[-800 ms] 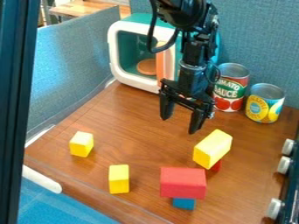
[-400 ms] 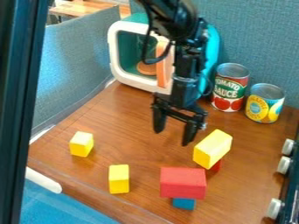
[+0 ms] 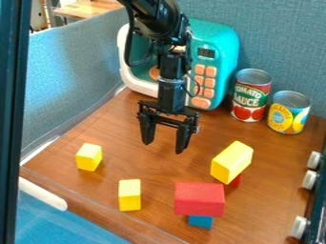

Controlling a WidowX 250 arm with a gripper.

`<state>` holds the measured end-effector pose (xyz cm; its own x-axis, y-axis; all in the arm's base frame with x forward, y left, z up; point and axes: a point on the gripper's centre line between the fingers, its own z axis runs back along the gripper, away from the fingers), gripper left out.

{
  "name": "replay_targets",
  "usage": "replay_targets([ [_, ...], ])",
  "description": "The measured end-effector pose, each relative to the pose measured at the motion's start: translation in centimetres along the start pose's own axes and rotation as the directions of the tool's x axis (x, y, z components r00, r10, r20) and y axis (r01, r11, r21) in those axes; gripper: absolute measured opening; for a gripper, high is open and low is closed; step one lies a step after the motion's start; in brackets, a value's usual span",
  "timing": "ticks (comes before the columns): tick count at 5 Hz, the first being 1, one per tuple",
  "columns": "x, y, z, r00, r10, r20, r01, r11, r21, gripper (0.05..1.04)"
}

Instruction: Put the yellow cube on top of the yellow block

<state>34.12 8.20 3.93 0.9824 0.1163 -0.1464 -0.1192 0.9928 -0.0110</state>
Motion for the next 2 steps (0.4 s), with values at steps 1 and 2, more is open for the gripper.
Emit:
replay_targets([
  [1, -0.28, 1.15, -0.14, 0.999, 0.041, -0.007, -0.041, 0.999, -0.006, 1.001],
  [2, -0.76, 1.53, -0.33, 0.998, 0.057, -0.022, -0.056, 0.998, 0.003, 1.001],
])
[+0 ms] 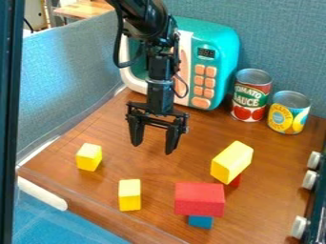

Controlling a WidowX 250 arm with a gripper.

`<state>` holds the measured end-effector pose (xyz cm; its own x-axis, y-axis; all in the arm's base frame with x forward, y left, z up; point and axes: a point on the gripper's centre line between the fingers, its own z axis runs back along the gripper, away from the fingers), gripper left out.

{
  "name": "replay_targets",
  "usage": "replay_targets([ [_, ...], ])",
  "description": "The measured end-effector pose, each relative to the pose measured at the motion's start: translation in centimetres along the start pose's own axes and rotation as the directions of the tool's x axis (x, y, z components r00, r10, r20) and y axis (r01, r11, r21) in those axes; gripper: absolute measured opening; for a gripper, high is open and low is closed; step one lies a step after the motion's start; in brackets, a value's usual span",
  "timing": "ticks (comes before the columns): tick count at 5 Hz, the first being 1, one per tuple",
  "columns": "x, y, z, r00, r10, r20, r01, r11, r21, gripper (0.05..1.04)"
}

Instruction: Put the yellow cube on top of the yellow block

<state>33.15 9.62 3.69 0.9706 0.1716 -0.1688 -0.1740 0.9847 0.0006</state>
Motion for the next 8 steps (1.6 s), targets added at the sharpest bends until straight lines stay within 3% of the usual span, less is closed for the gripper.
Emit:
replay_targets([
  [1, -0.7, 0.6, 1.6, 0.998, 0.030, 0.047, -0.031, 0.999, 0.012, 1.001],
  [2, -1.9, 1.7, 2.8, 0.997, 0.059, 0.044, -0.062, 0.996, 0.067, 1.001],
  [3, -2.2, 3.1, 3.4, 0.995, 0.054, 0.086, -0.058, 0.997, 0.044, 1.001],
  [4, -2.8, 4.8, 3.4, 0.996, 0.069, 0.051, -0.071, 0.997, 0.042, 1.001],
  [5, -2.5, 5.8, 3.2, 0.994, 0.061, 0.087, -0.061, 0.998, 0.000, 1.001],
  [6, -3.8, 6.5, 2.0, 0.997, 0.067, 0.039, -0.067, 0.998, 0.001, 1.001],
  [7, -5.1, 6.4, 1.3, 0.998, 0.064, 0.026, -0.064, 0.998, 0.011, 1.001],
  [8, -5.6, 6.3, 1.2, 0.996, 0.035, 0.085, -0.036, 0.999, 0.010, 1.001],
])
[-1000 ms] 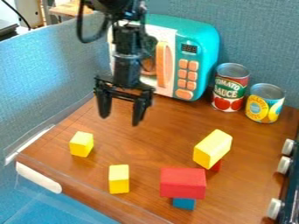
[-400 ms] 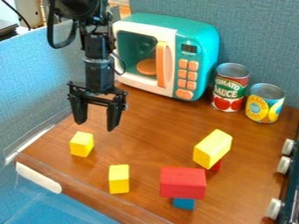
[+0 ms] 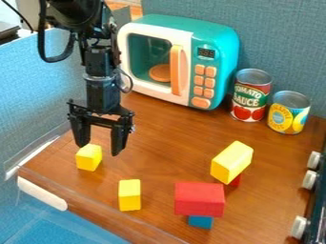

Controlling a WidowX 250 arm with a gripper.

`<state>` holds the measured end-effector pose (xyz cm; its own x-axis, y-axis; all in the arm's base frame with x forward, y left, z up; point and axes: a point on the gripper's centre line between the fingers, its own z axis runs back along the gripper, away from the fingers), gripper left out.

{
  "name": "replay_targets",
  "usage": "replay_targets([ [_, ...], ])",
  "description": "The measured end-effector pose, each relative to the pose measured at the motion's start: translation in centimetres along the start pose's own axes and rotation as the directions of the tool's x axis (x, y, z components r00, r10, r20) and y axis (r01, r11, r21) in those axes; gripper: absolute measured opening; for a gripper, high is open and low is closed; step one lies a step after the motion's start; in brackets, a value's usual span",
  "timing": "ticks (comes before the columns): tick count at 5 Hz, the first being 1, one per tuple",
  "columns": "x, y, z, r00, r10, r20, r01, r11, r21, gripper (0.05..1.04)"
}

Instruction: Put the yellow cube on top of the yellow block

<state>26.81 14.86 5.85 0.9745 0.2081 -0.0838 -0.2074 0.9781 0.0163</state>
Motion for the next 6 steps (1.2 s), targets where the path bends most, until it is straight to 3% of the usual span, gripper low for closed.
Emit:
replay_targets([
  [2, -1.9, 1.5, -0.9, 0.998, 0.060, 0.010, -0.060, 0.998, -0.025, 1.001],
  [4, -1.8, 2.6, -1.4, 0.995, 0.098, 0.021, -0.096, 0.994, -0.052, 1.001],
  [6, 1.8, 3.4, -3.4, 0.999, 0.038, 0.007, -0.037, 0.995, -0.089, 1.001],
])
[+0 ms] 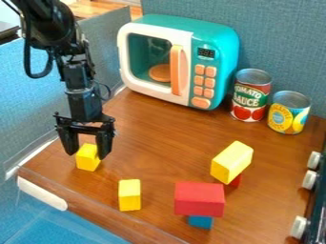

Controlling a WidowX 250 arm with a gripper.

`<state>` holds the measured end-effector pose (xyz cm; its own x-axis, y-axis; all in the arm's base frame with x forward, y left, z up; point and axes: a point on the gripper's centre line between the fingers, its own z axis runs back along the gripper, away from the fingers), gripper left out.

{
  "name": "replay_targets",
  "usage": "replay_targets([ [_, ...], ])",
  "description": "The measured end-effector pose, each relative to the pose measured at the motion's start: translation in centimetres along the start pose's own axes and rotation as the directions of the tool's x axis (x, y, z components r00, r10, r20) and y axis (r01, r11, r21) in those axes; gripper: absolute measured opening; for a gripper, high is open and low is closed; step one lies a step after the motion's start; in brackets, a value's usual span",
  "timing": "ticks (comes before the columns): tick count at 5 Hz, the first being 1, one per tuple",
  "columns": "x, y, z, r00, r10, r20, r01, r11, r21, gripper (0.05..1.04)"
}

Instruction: Put the yellow cube on top of the yellow block

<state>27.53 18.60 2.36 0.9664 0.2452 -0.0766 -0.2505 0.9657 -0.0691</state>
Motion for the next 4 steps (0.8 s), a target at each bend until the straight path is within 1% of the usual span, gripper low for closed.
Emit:
replay_targets([
  [1, 0.8, 0.1, -0.6, 1.000, -0.009, -0.007, 0.009, 1.000, -0.011, 0.930],
  [2, 0.7, -0.2, -0.8, 1.000, -0.016, -0.007, 0.016, 1.000, -0.027, 0.666],
  [3, 0.7, -1.1, -0.7, 0.999, -0.049, -0.020, 0.048, 0.998, -0.030, 0.591],
  [4, 0.6, -3.0, 1.6, 0.995, -0.092, 0.027, 0.092, 0.996, -0.008, 0.590],
])
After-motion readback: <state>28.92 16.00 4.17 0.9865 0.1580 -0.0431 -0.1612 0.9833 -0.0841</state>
